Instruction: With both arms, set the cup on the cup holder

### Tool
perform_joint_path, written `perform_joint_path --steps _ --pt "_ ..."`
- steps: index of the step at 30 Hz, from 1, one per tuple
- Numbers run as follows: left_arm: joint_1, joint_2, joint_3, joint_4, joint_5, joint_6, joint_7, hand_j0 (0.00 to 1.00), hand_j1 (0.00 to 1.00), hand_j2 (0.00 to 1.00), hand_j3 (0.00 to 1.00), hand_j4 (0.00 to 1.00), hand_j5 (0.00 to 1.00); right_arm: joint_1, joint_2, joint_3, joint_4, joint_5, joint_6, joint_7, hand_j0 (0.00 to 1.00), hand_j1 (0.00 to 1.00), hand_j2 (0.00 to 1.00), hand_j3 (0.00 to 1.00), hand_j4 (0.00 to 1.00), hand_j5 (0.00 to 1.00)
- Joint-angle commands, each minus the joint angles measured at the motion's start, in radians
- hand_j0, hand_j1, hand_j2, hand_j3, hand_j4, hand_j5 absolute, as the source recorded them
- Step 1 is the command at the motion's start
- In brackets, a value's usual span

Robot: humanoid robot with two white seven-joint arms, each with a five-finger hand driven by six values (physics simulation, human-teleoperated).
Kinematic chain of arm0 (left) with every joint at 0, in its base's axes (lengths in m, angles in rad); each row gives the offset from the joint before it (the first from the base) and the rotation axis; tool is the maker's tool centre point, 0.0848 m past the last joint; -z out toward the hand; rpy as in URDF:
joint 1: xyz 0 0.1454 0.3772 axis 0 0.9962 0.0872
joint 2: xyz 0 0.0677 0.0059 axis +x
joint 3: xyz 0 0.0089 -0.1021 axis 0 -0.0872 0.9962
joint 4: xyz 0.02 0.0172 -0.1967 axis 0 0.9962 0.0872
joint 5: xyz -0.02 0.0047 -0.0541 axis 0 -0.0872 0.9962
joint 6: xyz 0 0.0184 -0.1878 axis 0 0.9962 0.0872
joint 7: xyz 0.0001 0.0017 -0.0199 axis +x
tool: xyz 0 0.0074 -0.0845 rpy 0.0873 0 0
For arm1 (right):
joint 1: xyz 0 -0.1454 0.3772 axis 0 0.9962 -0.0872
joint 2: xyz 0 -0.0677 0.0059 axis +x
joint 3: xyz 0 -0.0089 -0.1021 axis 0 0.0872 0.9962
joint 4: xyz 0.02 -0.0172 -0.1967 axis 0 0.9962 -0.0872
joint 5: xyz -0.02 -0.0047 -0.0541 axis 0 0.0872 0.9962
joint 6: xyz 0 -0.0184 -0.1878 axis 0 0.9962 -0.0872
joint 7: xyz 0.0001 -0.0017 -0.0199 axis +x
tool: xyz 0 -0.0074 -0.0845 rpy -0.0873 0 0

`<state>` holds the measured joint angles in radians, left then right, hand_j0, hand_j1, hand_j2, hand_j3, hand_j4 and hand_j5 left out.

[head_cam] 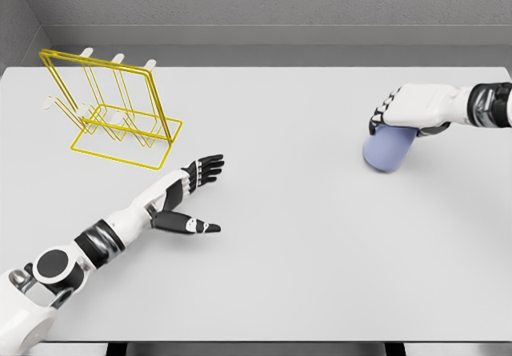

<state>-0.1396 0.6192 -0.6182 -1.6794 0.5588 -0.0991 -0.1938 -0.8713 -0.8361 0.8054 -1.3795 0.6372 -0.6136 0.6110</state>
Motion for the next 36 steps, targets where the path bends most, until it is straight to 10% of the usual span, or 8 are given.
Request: perform_joint_path --steps 1,20,36 --pt "0.0 0.001 0.0 0.0 0.003 0.001 0.001 1.0 1.0 1.0 1.0 1.0 1.0 0.0 -0.018 -0.006 -0.036 -0.007 0.003 0.0 0.62 0.62 0.62 0.62 0.62 0.62" --pt "-0.002 -0.009 -0.002 0.0 0.001 -0.001 0.001 1.0 1.0 1.0 1.0 1.0 1.0 0.034 -0.043 0.011 -0.38 -0.008 0.003 0.0 0.62 0.62 0.62 0.62 0.62 0.62" --pt "-0.003 -0.007 0.0 0.0 0.003 -0.001 0.001 1.0 1.0 1.0 1.0 1.0 1.0 0.041 0.097 0.018 -0.386 -0.013 0.003 0.0 0.62 0.62 0.62 0.62 0.62 0.62"
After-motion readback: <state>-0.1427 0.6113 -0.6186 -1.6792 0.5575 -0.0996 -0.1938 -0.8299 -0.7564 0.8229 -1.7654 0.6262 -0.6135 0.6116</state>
